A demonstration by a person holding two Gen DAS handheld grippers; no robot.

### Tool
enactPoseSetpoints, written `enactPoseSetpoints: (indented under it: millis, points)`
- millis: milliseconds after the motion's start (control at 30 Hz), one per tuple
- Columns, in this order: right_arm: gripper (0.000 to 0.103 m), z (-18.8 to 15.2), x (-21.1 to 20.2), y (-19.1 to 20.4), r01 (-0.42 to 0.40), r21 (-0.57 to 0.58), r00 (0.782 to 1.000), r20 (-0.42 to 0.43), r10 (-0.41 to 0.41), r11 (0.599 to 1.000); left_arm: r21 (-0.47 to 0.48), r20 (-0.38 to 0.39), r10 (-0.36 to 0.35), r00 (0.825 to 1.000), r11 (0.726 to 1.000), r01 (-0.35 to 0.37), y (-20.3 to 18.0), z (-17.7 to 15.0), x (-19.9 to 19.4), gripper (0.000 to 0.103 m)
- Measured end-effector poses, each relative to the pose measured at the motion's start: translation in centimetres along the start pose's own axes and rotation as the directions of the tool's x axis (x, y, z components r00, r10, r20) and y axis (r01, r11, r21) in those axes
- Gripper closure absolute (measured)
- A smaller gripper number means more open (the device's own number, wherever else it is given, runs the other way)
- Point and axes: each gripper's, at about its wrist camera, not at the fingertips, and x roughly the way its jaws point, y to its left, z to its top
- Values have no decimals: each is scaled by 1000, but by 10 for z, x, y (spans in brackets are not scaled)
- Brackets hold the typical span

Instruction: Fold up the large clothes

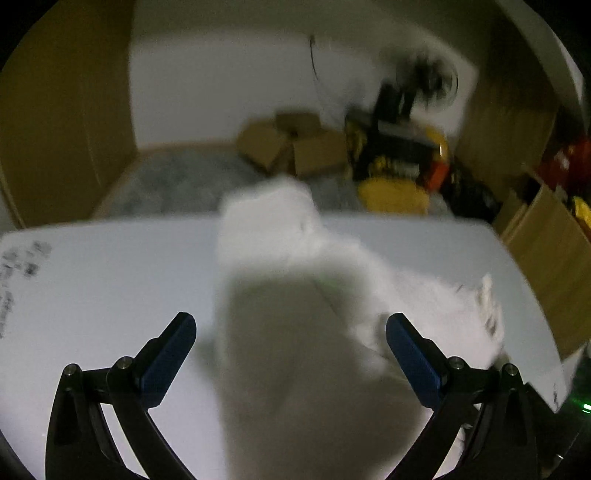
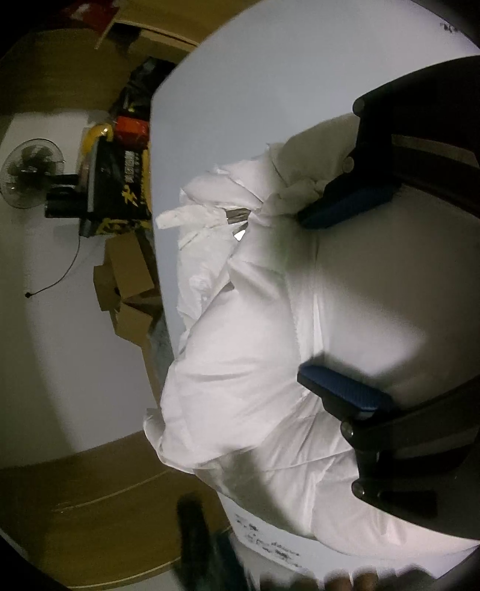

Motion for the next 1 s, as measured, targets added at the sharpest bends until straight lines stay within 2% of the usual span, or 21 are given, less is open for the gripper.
enactPoseSetpoints:
  millis: [33,67,267,433,1000]
  points:
    - [25,0,3,-2,-10,4,1000,2,10,1000,-12,-43,0,999,1000,-1,2,-5,15,0]
    - [25,-3,6,-3,-15,1,1000,4,15,1000,-22,-52,-5,999,1000,4,4,-9,23,0]
    - [24,-13,11,9,-20,-34,1000,17,21,999,-37,-1,62,998,997,-62,6,-32,39,0]
    - [24,-16,17,14,-6,-50,1000,10,7,999,-39,-27,76,997,996,-77,7,-38,55,0]
    - [24,-18,20,23,22,-55,1000,-7,-23,998,-80,-90,40,995,996,-47,19,-34,76,0]
